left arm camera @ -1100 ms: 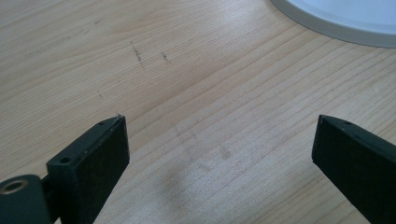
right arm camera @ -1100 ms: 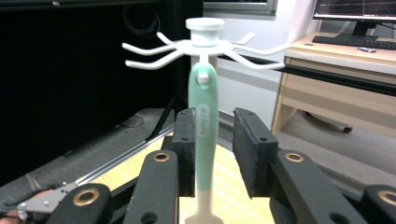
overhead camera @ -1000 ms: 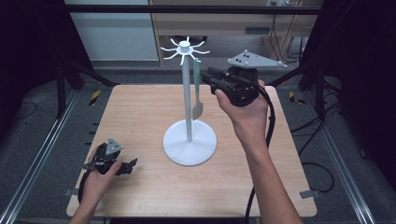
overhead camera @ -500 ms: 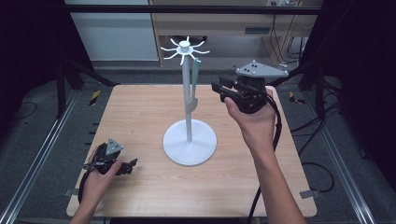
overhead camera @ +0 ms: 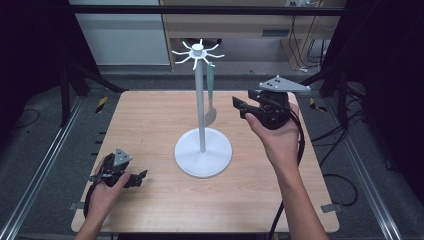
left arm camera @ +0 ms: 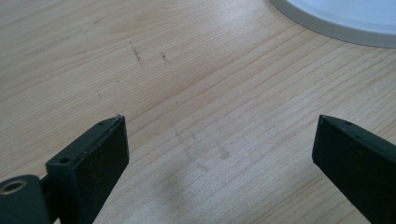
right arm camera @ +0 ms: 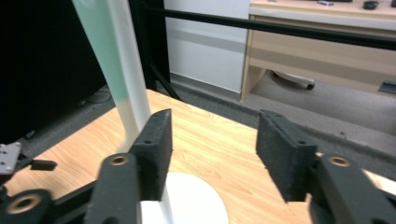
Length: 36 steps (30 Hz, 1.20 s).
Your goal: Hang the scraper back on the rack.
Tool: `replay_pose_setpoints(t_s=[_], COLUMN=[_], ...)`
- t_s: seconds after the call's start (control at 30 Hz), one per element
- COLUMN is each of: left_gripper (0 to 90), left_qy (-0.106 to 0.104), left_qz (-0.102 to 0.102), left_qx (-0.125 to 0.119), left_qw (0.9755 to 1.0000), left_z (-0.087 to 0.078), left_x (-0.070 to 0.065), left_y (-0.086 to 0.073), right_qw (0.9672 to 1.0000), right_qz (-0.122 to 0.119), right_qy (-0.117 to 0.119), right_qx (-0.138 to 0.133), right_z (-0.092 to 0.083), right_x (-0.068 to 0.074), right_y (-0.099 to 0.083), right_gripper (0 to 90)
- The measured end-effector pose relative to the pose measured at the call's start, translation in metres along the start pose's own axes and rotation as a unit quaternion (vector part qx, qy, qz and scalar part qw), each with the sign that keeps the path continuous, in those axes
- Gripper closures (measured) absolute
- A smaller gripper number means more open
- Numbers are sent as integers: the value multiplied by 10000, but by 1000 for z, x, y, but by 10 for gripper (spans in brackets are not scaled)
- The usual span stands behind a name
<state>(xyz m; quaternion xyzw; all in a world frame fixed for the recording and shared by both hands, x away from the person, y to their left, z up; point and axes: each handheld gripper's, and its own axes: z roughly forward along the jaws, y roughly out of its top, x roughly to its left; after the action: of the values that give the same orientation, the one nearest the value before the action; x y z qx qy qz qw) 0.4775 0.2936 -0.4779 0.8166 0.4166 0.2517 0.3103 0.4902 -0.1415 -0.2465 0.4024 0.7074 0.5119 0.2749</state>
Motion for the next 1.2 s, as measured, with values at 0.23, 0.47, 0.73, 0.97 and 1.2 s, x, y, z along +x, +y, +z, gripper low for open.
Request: replay_pose_setpoints(t_s=[0.23, 0.47, 0.73, 0.97, 1.2], left_gripper=[34, 34, 33, 33, 33], left_qy=[-17, -13, -24, -45, -56], left_qz=[15, 3, 6, 13, 15], left_qx=[18, 11, -21, -65, -70], left_qw=[10000, 10000, 10000, 10000, 10000], left_z=[1, 0, 0, 0, -1], left_x=[-1, 0, 0, -1, 0], left_y=[0, 0, 0, 0, 0], right_qw=[9996, 9982, 9955, 9933, 9906], right_qz=[29, 104, 313, 545, 697], right_qy=[-268, -541, -785, -823, -866], right_qx=[116, 248, 423, 598, 802], right_z=[3, 6, 11, 19, 25], right_x=[-8, -16, -36, -42, -47], right_y=[-24, -59, -100, -133, -161], right_gripper=[325, 199, 159, 132, 122])
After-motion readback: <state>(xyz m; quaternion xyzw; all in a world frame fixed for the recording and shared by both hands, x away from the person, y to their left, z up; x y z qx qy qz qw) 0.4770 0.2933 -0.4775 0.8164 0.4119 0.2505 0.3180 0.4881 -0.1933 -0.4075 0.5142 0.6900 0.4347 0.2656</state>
